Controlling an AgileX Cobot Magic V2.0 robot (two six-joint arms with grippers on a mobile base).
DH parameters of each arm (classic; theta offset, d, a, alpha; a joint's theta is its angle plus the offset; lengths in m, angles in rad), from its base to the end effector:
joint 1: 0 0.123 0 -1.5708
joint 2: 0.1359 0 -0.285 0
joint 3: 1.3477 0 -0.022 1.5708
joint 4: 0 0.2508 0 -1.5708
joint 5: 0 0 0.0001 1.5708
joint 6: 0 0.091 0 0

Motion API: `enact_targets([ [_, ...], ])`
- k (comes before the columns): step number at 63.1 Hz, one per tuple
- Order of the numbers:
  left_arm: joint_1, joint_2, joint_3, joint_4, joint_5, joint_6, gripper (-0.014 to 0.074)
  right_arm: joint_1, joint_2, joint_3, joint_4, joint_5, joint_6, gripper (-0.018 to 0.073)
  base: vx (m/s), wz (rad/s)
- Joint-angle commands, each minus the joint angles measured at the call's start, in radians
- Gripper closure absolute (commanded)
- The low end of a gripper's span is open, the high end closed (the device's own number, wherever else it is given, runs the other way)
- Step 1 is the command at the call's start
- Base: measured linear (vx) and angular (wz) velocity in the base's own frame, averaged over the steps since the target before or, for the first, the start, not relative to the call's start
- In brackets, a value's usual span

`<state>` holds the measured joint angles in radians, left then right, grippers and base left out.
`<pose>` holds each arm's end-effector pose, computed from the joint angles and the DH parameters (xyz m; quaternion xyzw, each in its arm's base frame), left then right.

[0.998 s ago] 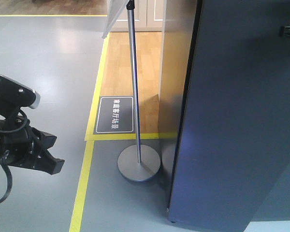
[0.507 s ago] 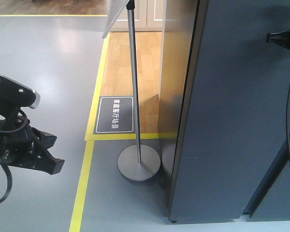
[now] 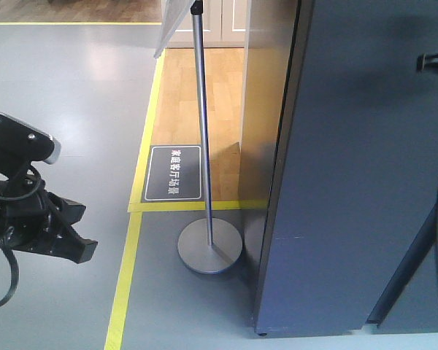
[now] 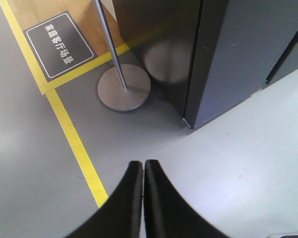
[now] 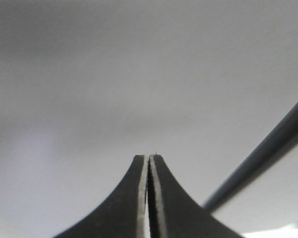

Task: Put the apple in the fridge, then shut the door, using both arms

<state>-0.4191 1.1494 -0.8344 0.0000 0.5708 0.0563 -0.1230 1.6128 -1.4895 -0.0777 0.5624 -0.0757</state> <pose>0.2123 -0.0946 0.2960 0.2181 0.9003 -0.0679 0.3704 0.3737 -0.0500 0.3652 0.0015 0.8837 -0.0798 0.4612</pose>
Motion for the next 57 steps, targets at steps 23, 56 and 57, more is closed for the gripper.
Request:
enact_targets([
  [23,0.001,-0.022,-0.026,0.000,-0.065,-0.011,0.0603,0.159,-0.437,0.373,0.078,0.001,-0.040,0.0564,0.00,0.00],
  [56,0.001,-0.022,-0.026,0.000,-0.065,-0.011,0.0603,0.167,-0.945,0.710,0.042,0.269,0.035,0.0564,0.00,0.00],
  [57,0.001,-0.022,-0.026,0.000,-0.065,-0.011,0.0603,0.167,-0.955,0.717,0.038,0.278,0.042,0.0564,0.00,0.00],
])
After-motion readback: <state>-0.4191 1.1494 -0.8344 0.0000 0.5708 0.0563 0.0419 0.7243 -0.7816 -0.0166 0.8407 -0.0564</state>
